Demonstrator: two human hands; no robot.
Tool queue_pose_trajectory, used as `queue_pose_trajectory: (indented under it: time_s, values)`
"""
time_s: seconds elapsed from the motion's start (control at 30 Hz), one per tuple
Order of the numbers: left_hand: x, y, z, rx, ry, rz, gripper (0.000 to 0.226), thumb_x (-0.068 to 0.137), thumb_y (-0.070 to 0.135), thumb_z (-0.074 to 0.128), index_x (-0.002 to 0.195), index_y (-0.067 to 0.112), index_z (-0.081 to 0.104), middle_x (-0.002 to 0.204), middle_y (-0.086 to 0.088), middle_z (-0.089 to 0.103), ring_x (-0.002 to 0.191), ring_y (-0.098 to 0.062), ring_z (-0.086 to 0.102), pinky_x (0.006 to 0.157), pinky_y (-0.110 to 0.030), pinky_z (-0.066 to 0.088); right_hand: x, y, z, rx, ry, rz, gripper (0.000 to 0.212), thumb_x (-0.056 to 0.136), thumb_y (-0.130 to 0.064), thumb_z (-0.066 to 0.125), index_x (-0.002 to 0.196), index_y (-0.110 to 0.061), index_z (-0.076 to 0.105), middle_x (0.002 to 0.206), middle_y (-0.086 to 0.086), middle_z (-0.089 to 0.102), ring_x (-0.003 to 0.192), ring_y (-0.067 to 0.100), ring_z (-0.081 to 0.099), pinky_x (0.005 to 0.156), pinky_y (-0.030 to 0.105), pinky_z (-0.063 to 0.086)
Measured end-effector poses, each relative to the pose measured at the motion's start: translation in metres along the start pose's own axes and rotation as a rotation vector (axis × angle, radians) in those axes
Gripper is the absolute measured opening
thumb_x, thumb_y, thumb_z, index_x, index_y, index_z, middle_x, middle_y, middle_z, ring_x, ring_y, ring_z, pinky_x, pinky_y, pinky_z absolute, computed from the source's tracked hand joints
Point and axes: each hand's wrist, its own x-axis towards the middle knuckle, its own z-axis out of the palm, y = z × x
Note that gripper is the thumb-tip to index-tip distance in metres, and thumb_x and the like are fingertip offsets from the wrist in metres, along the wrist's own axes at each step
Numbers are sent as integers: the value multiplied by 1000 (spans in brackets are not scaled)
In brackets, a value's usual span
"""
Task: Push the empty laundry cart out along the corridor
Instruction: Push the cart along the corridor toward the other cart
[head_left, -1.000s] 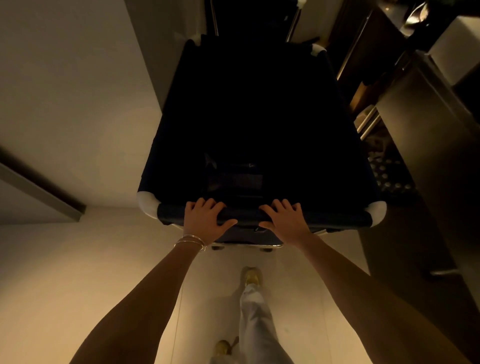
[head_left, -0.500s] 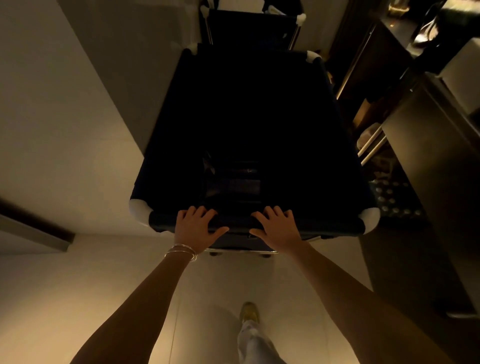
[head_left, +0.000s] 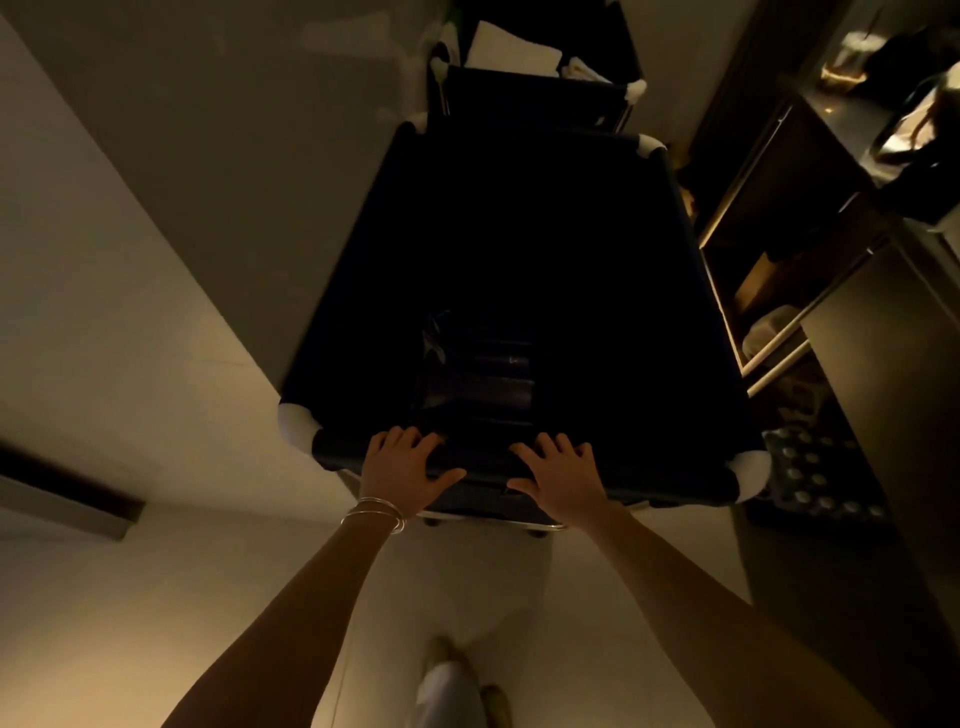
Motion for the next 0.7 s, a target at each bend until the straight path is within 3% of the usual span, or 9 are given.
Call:
queue_pose_trajectory:
  time_s: [0.3, 0.5, 0.7]
  values:
    - [67, -14, 7, -31, 16, 21, 80, 81, 76, 13, 89, 17, 67, 75, -7, 64, 73, -29, 59, 73, -39, 46, 63, 26, -21, 6, -16, 13, 55, 92, -55, 37, 140, -30, 27, 140, 11, 36, 127, 33, 31, 101, 53, 28]
    - [119, -24, 15, -42, 19, 15, 63, 73, 68, 38, 85, 15, 68, 73, -9, 64, 71, -30, 59, 69, -40, 46, 111, 45, -33, -23, -14, 36, 56, 92, -56, 37, 141, -31, 26, 140, 9, 37, 127, 31, 30, 101, 51, 27]
    - [170, -31, 22, -49, -8, 2, 61, 70, 67, 41, 85, 15, 68, 73, -10, 66, 72, -31, 59, 68, -41, 45, 152, 60, -44, -6, 30, 95, 56, 90, -54, 43, 139, -31, 31, 138, 11, 40, 125, 31, 33, 98, 48, 27]
